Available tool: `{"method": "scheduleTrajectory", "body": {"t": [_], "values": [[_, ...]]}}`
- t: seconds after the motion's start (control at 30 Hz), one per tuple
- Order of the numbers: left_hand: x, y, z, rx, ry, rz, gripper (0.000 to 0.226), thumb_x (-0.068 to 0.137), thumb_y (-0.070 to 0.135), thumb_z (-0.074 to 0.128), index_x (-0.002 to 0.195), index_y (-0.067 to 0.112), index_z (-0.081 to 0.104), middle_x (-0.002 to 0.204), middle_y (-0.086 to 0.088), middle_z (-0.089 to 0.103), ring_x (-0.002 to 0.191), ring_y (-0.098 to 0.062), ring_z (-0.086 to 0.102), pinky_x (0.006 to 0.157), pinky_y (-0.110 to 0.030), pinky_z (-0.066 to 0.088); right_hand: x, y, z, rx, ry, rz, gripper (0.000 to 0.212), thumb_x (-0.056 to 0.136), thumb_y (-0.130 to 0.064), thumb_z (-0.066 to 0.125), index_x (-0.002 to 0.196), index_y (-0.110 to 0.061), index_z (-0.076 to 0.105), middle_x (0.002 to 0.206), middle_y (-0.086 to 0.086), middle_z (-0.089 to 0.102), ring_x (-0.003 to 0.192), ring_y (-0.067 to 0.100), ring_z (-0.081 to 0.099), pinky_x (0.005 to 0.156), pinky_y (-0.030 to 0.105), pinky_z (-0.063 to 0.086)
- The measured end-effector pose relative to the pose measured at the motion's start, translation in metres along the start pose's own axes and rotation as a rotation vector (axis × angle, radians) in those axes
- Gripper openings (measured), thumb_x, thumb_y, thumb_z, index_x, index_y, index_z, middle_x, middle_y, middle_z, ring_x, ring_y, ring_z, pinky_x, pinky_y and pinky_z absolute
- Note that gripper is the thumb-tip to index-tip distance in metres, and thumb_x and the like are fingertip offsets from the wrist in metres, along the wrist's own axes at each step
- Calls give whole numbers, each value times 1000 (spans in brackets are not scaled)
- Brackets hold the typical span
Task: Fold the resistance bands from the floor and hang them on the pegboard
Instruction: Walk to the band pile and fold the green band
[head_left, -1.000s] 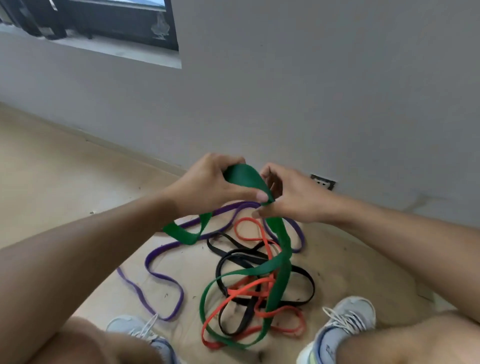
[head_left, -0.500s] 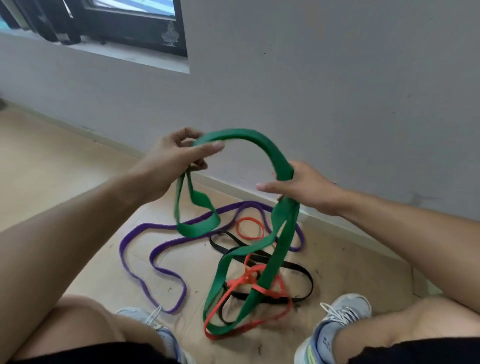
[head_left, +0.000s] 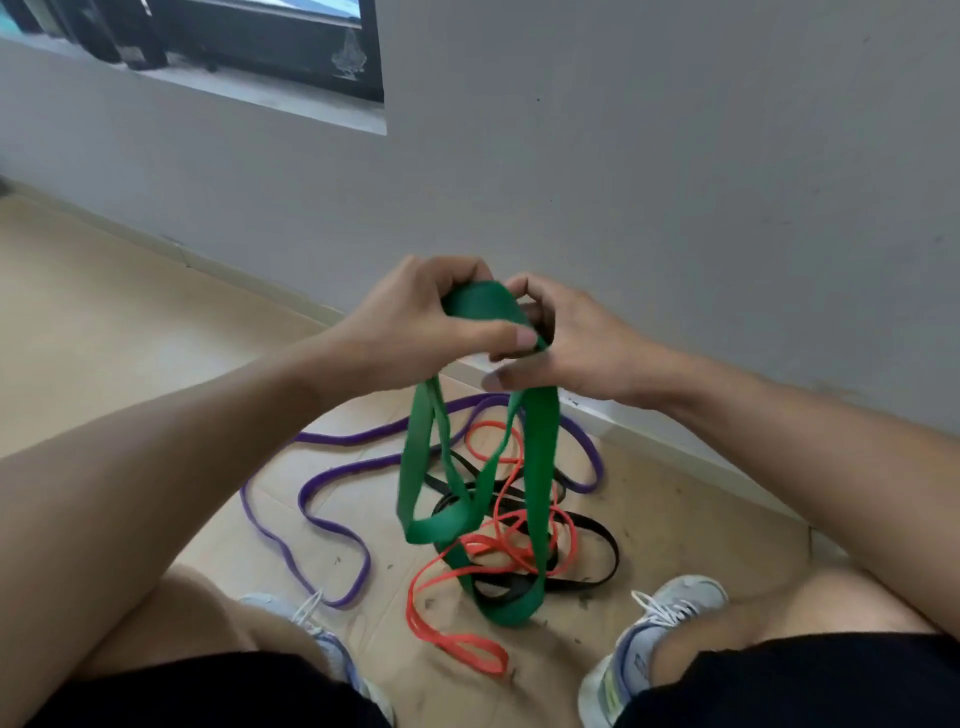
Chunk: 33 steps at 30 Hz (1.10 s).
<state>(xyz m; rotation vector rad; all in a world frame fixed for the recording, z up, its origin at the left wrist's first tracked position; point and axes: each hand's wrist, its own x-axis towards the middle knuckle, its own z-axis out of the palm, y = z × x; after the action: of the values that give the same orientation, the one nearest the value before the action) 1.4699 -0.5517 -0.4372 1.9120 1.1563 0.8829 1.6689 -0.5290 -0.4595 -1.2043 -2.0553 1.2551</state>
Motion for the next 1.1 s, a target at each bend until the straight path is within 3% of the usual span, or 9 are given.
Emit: {"method": "scheduleTrajectory", "body": {"t": [0.07, 0.2, 0.33, 0.47, 0.63, 0.77, 0.9, 1.0, 1.1], "values": [[1, 5, -2, -144, 97, 24, 29, 76, 36, 84, 82, 14, 67, 70, -1, 62, 65, -14, 58, 62, -29, 45, -1, 17, 9, -118, -35, 68, 43, 79, -24, 89, 113, -25, 63, 102, -6, 74, 92, 1, 72, 75, 14, 57], [2, 8, -10, -233, 226, 47, 32, 72, 42, 82, 84, 14, 71, 79, -9, 65, 74, -20, 65, 83, -50, 57, 3, 50, 19, -67, -104, 144, 13, 94, -19, 76, 106, -16, 74, 108, -1, 77, 104, 11, 72, 96, 31, 55], [-1, -9, -24, -205, 261, -15, 42, 81, 47, 78, 98, 9, 74, 80, -10, 57, 70, -13, 60, 82, -41, 63, 3, 41, 16, 129, 6, 186, 13, 104, -14, 58, 106, -16, 71, 108, -2, 77, 102, 8, 72, 91, 21, 51], [-4, -22, -33, -136, 149, -98, 54, 87, 50, 62, 113, 3, 66, 73, -8, 47, 66, -17, 51, 83, -43, 63, 2, 18, 6, 280, 260, 120, 17, 105, -16, 55, 97, -19, 69, 95, -2, 73, 98, 23, 67, 105, 51, 51], [-7, -24, -31, -77, 45, -127, 48, 80, 57, 75, 109, 20, 64, 77, 2, 55, 69, -9, 59, 82, -40, 59, -1, -4, 4, 204, 370, 74, 22, 107, -20, 52, 88, -13, 61, 79, 7, 58, 77, 28, 56, 87, 62, 52], [-5, -7, -16, -96, 156, -54, 44, 65, 48, 83, 98, 25, 64, 71, 12, 59, 66, -7, 58, 71, -33, 56, -1, -10, 8, 76, 251, 25, 22, 106, -18, 52, 103, 0, 65, 88, 19, 60, 83, 25, 54, 80, 40, 42], [-3, 11, -10, -251, 228, 44, 22, 82, 32, 79, 89, 17, 64, 73, 12, 65, 69, -4, 63, 69, -24, 56, -9, -23, 0, 7, 47, -48, 18, 95, -9, 69, 104, -22, 60, 94, 9, 63, 80, 15, 65, 75, 28, 57], [-1, 21, -5, -341, 276, 96, 24, 84, 31, 79, 87, 15, 62, 85, -4, 64, 87, -21, 68, 88, -42, 60, -10, -8, 2, -50, -121, 40, 39, 88, -22, 81, 122, -27, 63, 110, -3, 71, 100, 4, 70, 88, 20, 58], [1, 26, 1, -333, 326, 114, 34, 76, 39, 80, 86, 12, 61, 87, -17, 58, 89, -39, 67, 90, -54, 58, -9, 27, 24, -151, -215, 184, 29, 87, -31, 82, 114, -27, 72, 116, -8, 74, 111, 9, 68, 105, 35, 51]]}}
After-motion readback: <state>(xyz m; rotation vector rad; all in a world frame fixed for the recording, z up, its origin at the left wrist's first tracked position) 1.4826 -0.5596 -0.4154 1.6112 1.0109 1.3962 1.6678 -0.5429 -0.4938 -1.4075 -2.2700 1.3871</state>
